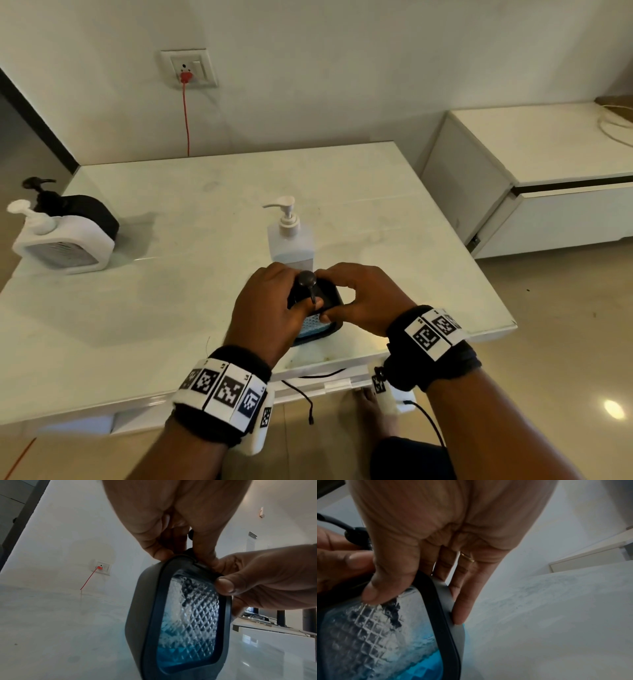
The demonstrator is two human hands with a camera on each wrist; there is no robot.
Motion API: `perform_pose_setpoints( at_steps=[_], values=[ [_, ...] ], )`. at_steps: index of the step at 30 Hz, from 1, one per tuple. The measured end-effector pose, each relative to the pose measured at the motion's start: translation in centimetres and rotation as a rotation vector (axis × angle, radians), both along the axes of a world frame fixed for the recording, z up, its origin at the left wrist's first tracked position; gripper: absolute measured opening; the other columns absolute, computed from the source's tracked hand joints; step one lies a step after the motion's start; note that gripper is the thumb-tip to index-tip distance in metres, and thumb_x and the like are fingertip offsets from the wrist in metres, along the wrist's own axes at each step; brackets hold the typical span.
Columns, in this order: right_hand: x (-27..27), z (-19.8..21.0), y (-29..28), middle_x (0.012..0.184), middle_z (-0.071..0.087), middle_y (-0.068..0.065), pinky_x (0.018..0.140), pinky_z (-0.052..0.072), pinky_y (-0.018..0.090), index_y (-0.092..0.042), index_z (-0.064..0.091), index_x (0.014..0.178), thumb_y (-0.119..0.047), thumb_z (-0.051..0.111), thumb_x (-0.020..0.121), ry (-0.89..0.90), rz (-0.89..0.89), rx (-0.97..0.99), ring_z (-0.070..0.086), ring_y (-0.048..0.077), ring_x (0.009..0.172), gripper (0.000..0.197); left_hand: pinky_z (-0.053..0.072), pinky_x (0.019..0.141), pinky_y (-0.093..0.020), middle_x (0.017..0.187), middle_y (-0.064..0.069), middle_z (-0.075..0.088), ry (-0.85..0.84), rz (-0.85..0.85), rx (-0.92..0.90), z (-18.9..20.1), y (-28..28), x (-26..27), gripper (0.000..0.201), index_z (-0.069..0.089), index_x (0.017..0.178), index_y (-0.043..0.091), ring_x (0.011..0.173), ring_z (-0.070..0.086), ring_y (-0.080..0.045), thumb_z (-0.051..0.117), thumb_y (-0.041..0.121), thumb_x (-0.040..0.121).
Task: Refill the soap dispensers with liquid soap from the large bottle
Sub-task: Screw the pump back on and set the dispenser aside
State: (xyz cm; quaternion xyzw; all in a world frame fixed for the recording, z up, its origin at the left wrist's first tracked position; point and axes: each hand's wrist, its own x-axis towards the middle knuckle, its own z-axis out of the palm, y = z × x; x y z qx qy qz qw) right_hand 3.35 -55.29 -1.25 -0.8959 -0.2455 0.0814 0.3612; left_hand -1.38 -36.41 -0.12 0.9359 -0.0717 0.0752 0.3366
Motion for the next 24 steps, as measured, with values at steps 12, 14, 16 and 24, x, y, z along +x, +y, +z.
perform_pose_setpoints(
  at_steps=[12, 14, 16, 24],
  values=[
    [-0.2, 0.2, 0.2, 0.119, 0.062, -0.005, 0.092, 0.036, 0.019, -0.025, 0.059, 0.128, -0.024, 0.084, 0.074, 0.03, -0.017, -0.052, 0.054, 0.011, 0.111, 0.059, 0.038, 0.073, -0.016, 0.096, 0.01, 0.058, 0.095, -0.042, 0.027, 1.5, 0.8, 0.0, 0.025, 0.071, 0.106, 0.02, 0.091, 0.058, -0.012, 0.082, 0.028, 0.085],
    [-0.1, 0.2, 0.3, 0.116, 0.059, -0.006, 0.09, 0.037, 0.021, -0.027, 0.06, 0.127, -0.026, 0.085, 0.073, 0.0, -0.027, -0.077, 0.052, 0.011, 0.108, 0.06, 0.037, 0.073, -0.015, 0.098, 0.008, 0.059, 0.122, -0.056, 0.036, 1.6, 1.2, 0.1, 0.023, 0.072, 0.109, 0.017, 0.092, 0.058, -0.013, 0.079, 0.023, 0.088],
    [-0.1, 0.4, 0.4, 0.116, 0.056, -0.006, 0.09, 0.036, 0.025, -0.029, 0.059, 0.131, -0.031, 0.083, 0.074, -0.027, -0.021, -0.132, 0.049, 0.012, 0.107, 0.062, 0.037, 0.078, -0.018, 0.106, 0.004, 0.064, 0.131, -0.061, 0.045, 1.7, 1.6, -0.1, 0.028, 0.072, 0.117, 0.015, 0.095, 0.059, -0.015, 0.077, 0.016, 0.09],
    [-0.7, 1.7, 0.8, 0.115, 0.055, -0.01, 0.088, 0.039, 0.025, -0.029, 0.058, 0.13, -0.036, 0.08, 0.077, -0.019, -0.013, -0.207, 0.046, 0.009, 0.099, 0.058, 0.036, 0.07, -0.006, 0.093, 0.011, 0.061, 0.117, 0.054, -0.003, 2.3, 2.4, -1.1, 0.011, 0.073, 0.105, 0.022, 0.086, 0.058, -0.009, 0.073, 0.02, 0.094]
  ],
)
